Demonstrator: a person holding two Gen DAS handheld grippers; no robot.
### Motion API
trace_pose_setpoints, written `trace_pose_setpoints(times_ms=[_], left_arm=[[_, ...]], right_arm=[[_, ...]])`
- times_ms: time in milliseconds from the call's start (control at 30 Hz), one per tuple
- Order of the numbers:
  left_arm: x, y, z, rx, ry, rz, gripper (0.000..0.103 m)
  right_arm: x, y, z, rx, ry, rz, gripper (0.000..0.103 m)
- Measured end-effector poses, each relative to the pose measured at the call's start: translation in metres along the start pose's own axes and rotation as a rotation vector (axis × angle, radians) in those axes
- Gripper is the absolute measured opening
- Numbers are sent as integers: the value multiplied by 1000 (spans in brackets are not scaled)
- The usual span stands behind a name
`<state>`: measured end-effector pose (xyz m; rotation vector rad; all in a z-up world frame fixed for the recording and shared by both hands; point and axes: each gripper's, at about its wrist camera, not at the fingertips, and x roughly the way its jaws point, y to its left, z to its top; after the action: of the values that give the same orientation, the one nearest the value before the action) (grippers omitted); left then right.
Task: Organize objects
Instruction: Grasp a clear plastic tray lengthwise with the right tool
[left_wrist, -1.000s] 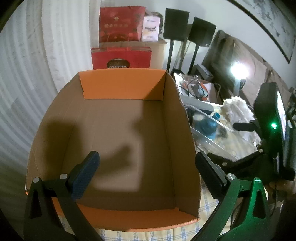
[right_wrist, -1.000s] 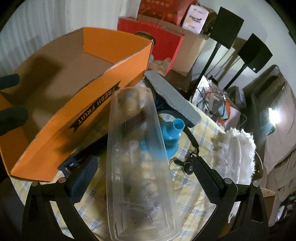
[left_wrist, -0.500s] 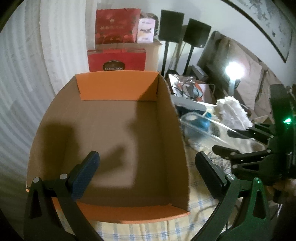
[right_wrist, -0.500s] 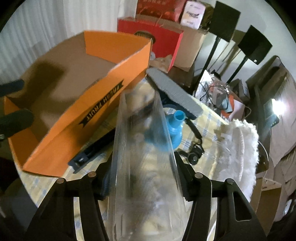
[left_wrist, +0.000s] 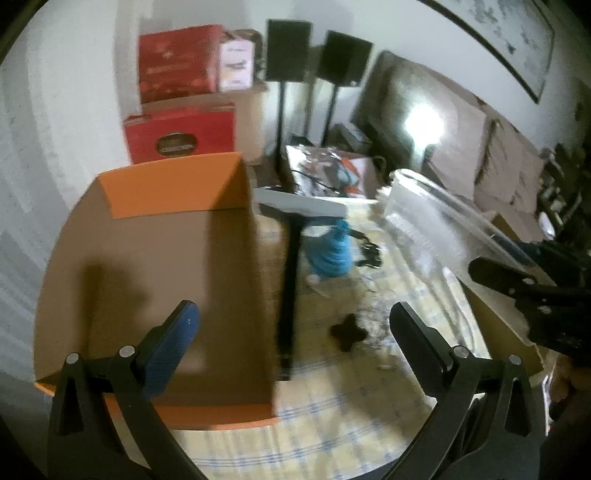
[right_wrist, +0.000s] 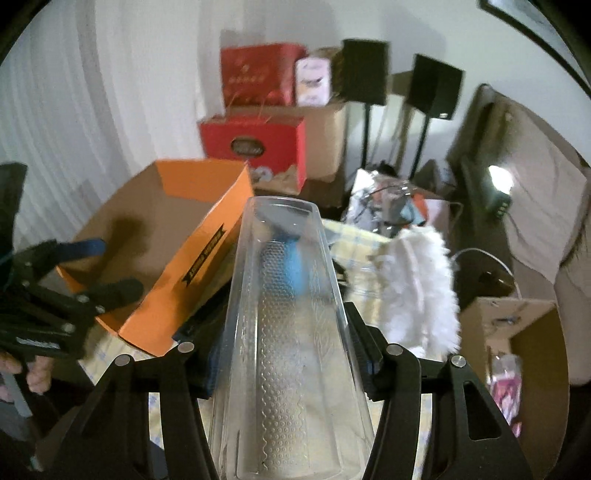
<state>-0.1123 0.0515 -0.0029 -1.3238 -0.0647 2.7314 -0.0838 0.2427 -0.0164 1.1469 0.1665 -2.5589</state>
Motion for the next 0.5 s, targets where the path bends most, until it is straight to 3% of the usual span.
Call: trace_pose_setpoints(times_ms=[233, 500], left_arm=[[29, -44, 7, 45, 65, -41, 103], [77, -91, 17, 82, 127, -10, 103]], right_arm=[[-40, -29, -19, 81, -54, -98, 57], [-69, -69, -46, 168, -83, -226, 57]])
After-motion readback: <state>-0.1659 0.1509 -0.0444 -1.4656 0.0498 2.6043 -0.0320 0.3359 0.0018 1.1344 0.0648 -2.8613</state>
